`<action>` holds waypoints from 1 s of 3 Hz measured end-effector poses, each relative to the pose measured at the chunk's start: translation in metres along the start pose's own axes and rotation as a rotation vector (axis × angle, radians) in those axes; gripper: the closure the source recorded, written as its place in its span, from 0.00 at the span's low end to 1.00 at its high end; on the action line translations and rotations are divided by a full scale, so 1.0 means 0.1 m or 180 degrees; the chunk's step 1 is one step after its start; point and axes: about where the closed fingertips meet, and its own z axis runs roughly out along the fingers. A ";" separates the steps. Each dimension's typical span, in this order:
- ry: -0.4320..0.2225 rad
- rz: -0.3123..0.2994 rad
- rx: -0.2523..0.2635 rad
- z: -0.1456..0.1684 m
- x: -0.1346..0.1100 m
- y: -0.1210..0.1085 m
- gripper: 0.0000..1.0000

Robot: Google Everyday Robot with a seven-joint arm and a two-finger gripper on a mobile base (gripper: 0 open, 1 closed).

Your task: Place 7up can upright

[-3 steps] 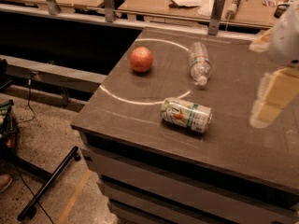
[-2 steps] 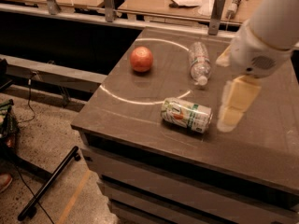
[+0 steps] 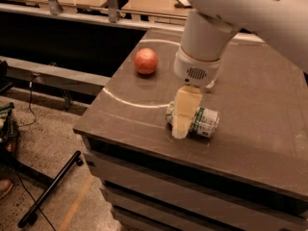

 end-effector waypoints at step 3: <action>0.0597 0.0585 0.0226 0.47 -0.15 -0.10 0.00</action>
Offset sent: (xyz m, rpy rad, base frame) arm 0.0145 0.0265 -0.0518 -0.2262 -0.0044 -0.2028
